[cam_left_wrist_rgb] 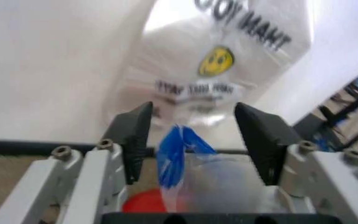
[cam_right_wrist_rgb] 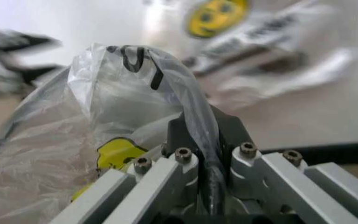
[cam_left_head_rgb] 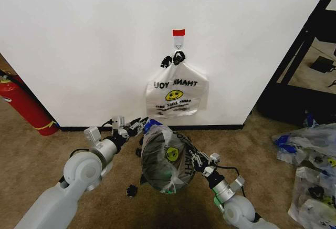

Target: Pick up the garbage bag from the wall and place it over the trash bin.

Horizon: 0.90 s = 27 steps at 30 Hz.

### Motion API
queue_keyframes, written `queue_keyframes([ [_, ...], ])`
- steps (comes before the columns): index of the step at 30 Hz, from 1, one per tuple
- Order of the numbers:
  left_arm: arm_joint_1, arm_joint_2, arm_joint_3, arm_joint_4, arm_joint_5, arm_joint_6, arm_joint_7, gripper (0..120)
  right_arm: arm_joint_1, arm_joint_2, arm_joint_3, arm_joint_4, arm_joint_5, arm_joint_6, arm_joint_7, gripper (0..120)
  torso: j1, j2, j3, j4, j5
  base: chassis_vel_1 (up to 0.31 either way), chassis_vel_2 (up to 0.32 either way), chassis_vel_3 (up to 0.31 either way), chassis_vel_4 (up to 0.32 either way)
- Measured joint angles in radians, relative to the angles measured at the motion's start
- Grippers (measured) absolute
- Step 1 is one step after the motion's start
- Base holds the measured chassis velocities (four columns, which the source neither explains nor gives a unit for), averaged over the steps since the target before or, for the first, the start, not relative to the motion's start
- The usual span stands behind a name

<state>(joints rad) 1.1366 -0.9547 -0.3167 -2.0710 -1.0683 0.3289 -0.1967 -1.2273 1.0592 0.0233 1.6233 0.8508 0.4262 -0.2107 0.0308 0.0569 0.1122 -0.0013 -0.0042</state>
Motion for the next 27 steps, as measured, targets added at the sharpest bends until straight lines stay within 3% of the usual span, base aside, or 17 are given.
queue_keyframes([
  [2,0.037,-0.001,0.012,-0.057,0.082,-0.023,-0.005,67,0.010,0.012,-0.007,-0.008,-0.025,0.000,0.070,0,0.000,0.000,0.000,0.0002,0.0002,0.000,0.000,0.000,0.000],
  [3,0.082,0.000,0.033,-0.117,0.191,-0.041,0.008,73,0.020,0.025,-0.011,-0.017,-0.045,0.003,0.114,0,0.000,0.000,0.000,0.0004,0.0001,0.000,0.000,0.000,0.000],
  [4,0.082,0.000,0.033,-0.117,0.191,-0.041,0.008,73,0.020,0.025,-0.011,-0.017,-0.045,0.003,0.114,0,0.000,0.000,0.000,0.0004,0.0001,0.000,0.000,0.000,0.000],
  [5,0.113,0.001,0.045,-0.152,0.260,-0.050,0.031,77,0.025,0.034,-0.014,-0.022,-0.055,0.007,0.129,0,0.000,0.000,0.000,0.0002,0.0001,0.000,0.000,0.000,0.000],
  [7,0.191,0.004,0.078,-0.224,0.388,-0.062,0.082,71,0.038,0.053,-0.020,-0.029,-0.071,0.017,0.143,0,0.000,0.000,0.000,0.0007,0.0006,0.000,0.000,0.000,0.000],
  [9,0.232,0.003,0.107,-0.242,0.437,-0.063,0.097,65,0.048,0.061,-0.028,-0.030,-0.077,0.021,0.145,0,0.000,0.000,0.000,0.0009,0.0005,0.000,0.000,0.000,0.000],
  [12,0.260,-0.003,0.145,-0.228,0.491,-0.064,0.103,55,0.057,0.066,-0.035,-0.030,-0.087,0.025,0.145,0,0.000,0.000,0.000,0.0009,0.0005,0.000,0.000,0.000,0.000],
  [14,0.268,-0.033,0.212,-0.157,0.617,-0.089,0.105,44,0.067,0.070,-0.036,-0.031,-0.110,0.040,0.132,0,0.000,0.000,0.000,0.0003,0.0001,0.000,0.000,0.000,0.000],
  [18,0.236,-0.083,0.263,-0.080,0.733,-0.098,0.099,30,0.064,0.068,-0.025,-0.032,-0.151,0.071,0.070,0,0.000,0.000,0.000,0.0001,0.0001,0.000,0.000,0.000,0.000],
  [27,0.205,-0.093,0.288,-0.049,0.809,-0.030,0.055,0,0.047,0.068,-0.010,-0.026,-0.221,0.118,-0.013,0,0.000,0.000,0.000,0.0004,0.0002,0.000,0.000,0.000,0.000],
])
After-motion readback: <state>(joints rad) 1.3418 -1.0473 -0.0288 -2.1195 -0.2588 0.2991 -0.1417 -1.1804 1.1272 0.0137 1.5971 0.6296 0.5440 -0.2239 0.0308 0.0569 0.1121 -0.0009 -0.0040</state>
